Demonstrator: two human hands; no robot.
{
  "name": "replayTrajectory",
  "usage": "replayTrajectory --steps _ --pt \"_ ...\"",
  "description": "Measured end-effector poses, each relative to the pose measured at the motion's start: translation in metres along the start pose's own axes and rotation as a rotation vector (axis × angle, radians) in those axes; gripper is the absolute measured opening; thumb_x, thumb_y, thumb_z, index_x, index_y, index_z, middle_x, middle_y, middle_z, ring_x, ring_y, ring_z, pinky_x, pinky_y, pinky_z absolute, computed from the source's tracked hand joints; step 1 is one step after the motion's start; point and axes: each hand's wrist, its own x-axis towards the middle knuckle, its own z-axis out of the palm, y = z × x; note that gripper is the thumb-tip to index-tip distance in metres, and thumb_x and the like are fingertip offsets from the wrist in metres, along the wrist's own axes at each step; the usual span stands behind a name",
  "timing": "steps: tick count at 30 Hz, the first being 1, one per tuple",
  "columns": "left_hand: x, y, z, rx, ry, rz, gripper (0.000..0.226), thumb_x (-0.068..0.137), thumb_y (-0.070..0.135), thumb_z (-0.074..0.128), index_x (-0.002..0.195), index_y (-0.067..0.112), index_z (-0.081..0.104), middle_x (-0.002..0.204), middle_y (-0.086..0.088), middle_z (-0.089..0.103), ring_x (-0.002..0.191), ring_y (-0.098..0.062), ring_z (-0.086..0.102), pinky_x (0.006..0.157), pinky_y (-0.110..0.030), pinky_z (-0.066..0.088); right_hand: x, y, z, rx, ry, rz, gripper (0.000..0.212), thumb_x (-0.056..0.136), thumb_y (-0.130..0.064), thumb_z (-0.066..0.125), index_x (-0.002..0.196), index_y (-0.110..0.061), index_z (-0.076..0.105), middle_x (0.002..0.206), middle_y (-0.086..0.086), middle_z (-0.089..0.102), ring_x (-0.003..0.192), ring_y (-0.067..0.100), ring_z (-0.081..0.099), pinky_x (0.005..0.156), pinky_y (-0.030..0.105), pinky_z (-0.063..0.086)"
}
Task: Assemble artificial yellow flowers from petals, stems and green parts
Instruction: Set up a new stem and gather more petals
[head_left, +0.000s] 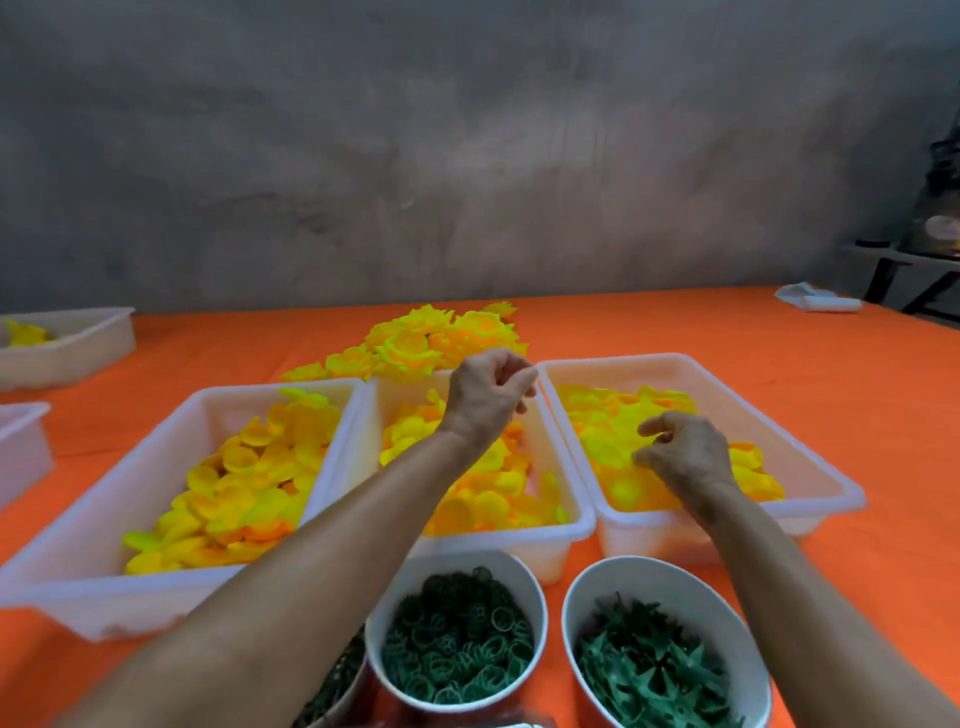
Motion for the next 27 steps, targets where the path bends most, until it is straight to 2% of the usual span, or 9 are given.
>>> replayTrajectory --steps 3,8,12,16,23,27 --pt "-0.008 0.002 -0.023 0.019 0.026 -0.013 0.010 0.090 0.005 0.060 0.090 -0.003 0.064 0.073 -0.012 0.063 0.051 -0.015 0.052 0.044 -0.017 0.040 -0.001 -0.002 -0.002 -0.089 -0.028 -0.035 0.029 0.070 -0.007 0.076 0.098 -0.014 0.074 0.110 0.015 0.068 0.106 0.030 0.060 0.090 0.035 0.045" --pt "-0.030 -0.012 -0.067 0.051 0.064 -0.056 0.007 0.089 0.002 0.057 0.086 0.002 0.064 0.067 -0.008 0.062 0.050 -0.015 0.052 0.044 -0.017 0.040 -0.007 -0.011 -0.002 -0.301 -0.018 -0.126 0.014 0.076 -0.028 0.076 0.086 -0.017 0.075 0.115 0.018 0.065 0.114 0.037 0.051 0.095 0.035 0.032" --pt "-0.047 -0.023 -0.105 0.088 0.119 -0.102 0.010 0.089 0.003 0.057 0.082 0.008 0.062 0.066 -0.006 0.062 0.050 -0.015 0.052 0.046 -0.022 0.040 -0.015 -0.020 -0.004 -0.260 0.036 -0.299 0.009 0.074 -0.016 0.079 0.076 -0.007 0.075 0.101 0.019 0.070 0.105 0.040 0.055 0.096 0.042 0.038" --pt "-0.065 -0.034 -0.133 0.120 0.157 -0.125 0.016 0.088 -0.001 0.056 0.077 0.010 0.060 0.062 -0.003 0.061 0.046 -0.012 0.051 0.045 -0.019 0.040 -0.024 -0.028 -0.002 -0.237 0.043 -0.425 0.006 0.072 -0.005 0.078 0.071 -0.002 0.074 0.092 0.020 0.071 0.098 0.041 0.058 0.093 0.046 0.042" --pt "-0.088 -0.044 -0.167 0.170 0.196 -0.150 0.010 0.089 0.000 0.056 0.081 0.003 0.061 0.063 -0.003 0.061 0.040 0.000 0.049 0.043 -0.012 0.039 -0.047 -0.051 0.003 -0.148 0.043 -0.509 0.004 0.074 -0.005 0.077 0.072 -0.004 0.073 0.087 0.016 0.072 0.097 0.039 0.056 0.088 0.044 0.043" --pt "-0.097 -0.050 -0.178 0.247 0.223 -0.161 0.011 0.089 0.003 0.057 0.080 0.003 0.063 0.062 0.000 0.061 0.043 -0.004 0.051 0.045 -0.014 0.040 -0.057 -0.069 0.003 -0.095 0.035 -0.514 0.006 0.075 -0.011 0.078 0.079 -0.007 0.075 0.090 0.017 0.071 0.101 0.036 0.053 0.085 0.041 0.042"
